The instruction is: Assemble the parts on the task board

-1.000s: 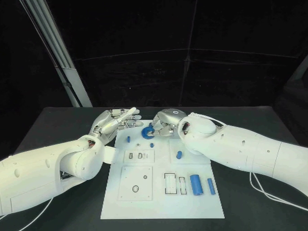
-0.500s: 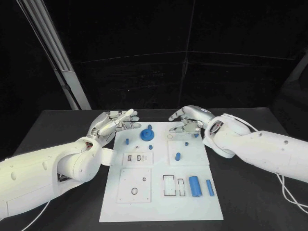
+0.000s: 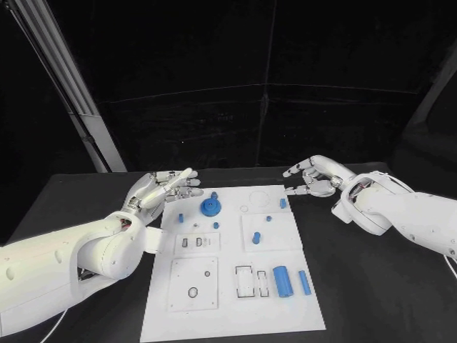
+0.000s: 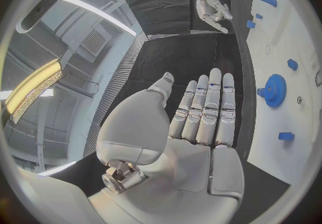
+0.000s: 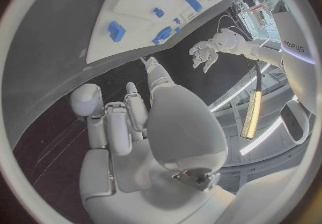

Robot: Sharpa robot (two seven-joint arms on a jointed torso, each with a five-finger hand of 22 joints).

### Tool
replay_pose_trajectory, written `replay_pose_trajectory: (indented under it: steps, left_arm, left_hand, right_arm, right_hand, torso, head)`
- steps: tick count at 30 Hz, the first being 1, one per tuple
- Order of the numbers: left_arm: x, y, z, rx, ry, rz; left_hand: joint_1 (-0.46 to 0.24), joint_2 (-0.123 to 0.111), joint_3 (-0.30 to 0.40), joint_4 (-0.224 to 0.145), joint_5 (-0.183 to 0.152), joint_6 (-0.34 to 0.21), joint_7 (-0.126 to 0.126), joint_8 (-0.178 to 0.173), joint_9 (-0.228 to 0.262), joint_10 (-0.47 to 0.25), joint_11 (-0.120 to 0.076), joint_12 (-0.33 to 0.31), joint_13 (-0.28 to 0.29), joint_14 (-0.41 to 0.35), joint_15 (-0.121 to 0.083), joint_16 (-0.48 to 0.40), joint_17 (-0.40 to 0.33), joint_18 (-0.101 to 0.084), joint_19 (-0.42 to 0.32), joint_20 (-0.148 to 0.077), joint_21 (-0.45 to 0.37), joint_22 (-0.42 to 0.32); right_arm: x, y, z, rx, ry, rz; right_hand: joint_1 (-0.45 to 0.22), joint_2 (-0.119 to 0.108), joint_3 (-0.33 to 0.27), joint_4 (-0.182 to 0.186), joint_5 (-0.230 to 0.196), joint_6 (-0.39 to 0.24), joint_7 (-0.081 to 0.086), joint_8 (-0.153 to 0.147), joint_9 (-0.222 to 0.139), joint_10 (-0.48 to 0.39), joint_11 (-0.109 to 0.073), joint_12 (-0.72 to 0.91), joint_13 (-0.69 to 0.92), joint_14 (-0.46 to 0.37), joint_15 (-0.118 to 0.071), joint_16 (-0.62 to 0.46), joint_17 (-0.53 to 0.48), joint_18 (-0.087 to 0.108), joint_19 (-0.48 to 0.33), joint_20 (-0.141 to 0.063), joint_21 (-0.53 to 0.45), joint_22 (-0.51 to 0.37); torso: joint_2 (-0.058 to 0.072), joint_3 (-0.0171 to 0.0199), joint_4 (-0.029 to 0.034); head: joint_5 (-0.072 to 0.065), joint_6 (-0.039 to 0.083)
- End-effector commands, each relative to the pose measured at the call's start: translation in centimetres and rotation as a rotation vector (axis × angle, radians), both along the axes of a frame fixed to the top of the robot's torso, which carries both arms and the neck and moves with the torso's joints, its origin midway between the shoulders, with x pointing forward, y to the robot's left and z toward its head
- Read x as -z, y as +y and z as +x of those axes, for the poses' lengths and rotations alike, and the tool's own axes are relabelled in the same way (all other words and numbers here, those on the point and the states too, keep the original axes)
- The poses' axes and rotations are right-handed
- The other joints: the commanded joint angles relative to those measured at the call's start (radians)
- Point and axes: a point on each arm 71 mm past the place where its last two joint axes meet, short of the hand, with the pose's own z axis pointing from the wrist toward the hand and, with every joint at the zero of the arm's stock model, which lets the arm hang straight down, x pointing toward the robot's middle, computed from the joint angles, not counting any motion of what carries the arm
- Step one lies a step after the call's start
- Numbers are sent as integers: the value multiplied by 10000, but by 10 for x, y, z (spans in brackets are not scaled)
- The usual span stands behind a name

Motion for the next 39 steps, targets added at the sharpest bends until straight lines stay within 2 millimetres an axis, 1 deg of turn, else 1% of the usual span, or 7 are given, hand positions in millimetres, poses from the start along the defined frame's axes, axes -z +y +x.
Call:
replay_pose_trajectory:
  steps: [1, 2, 8, 10, 21, 30, 39]
  left_arm:
    - [-1, 0, 1, 43, -86, -54]
    - [-1, 0, 1, 38, -88, -52]
    - [-1, 1, 3, -7, -99, -29]
    - [0, 2, 3, -10, -102, -29]
    - [0, 2, 3, -6, -87, -23]
    - [0, 2, 4, -7, -71, -15]
    - [1, 2, 4, 12, -39, -10]
  left_hand:
    - [61, 15, 0, -45, 46, -77, 39, -36, -2, 7, 36, -59, -10, 39, 30, -35, 11, 158, 56, -17, -67, -9]
    - [61, 15, 0, -45, 46, -77, 39, -36, -2, 7, 36, -59, -10, 39, 30, -35, 11, 158, 56, -17, -67, -9]
    - [79, 19, 8, -63, 45, -73, 37, -35, -2, 10, 34, -60, -10, 43, 29, -39, 12, 158, 60, -18, -70, -12]
    - [86, 20, 11, -70, 46, -73, 37, -35, -1, 11, 34, -62, -10, 44, 29, -41, 13, 158, 62, -18, -71, -13]
    - [104, 24, 19, -89, 46, -72, 35, -36, -1, 12, 33, -65, -10, 46, 28, -47, 14, 159, 65, -18, -75, -17]
    - [104, 24, 19, -89, 46, -72, 35, -36, -1, 12, 33, -65, -10, 46, 28, -47, 14, 159, 65, -18, -75, -17]
    - [119, 29, 26, -107, 46, -81, 39, -42, -3, 4, 36, -73, -11, 46, 29, -54, 15, 158, 67, -18, -80, -21]
  right_arm:
    - [10, -1, -2, -254, 277, 45]
    - [13, -2, -2, -236, 327, 1]
    - [26, -1, -2, -181, 545, -189]
    - [30, -1, -1, -157, 638, -258]
    - [42, 0, 0, -93, 873, -397]
    - [49, 5, 1, -189, 1020, -458]
    - [52, 8, 1, -208, 1090, -498]
  right_hand:
    - [95, -21, -11, -90, 19, 25, 9, 5, -4, -85, -24, -65, -40, 677, -58, -82, 1017, 78, -132, 14, -98, -124]
    - [93, -26, -20, -97, 14, -4, 15, -8, -11, -98, -20, -88, -60, 675, -57, -91, 1003, 84, -150, 13, -118, -163]
    - [77, -32, -50, -108, 0, -97, 33, -46, -28, -117, -5, -124, -89, 671, -48, -109, 981, 95, -183, 16, -164, -242]
    - [72, -31, -55, -107, -3, -108, 36, -49, -30, -116, -2, -124, -90, 672, -47, -109, 983, 94, -181, 17, -165, -242]
    - [41, 11, -60, -89, -6, -118, 39, -44, -29, -74, 3, -60, -35, 701, -42, -54, 1094, 82, -141, 19, -144, -186]
    - [210, 351, 107, -234, -284, 486, -71, 225, 69, 77, -94, 145, 134, 762, -111, 48, 1293, 39, 56, -29, -32, 63]
    - [368, 642, 392, -377, -556, 796, -109, 225, 54, 123, -138, 208, 193, 780, -151, 80, 1360, 17, 140, -75, 23, 174]
  torso:
    - [5, -14, 11]
    - [14, -28, 33]
    - [13, -15, 39]
    - [14, -37, 56]
    - [6, -53, 47]
    - [-5, -51, 26]
    - [-12, -55, 0]
  head:
    - [-116, -35]
    - [-150, -29]
    - [-178, -88]
    - [-203, -104]
    - [-216, -231]
    - [-154, -297]
    - [-127, -348]
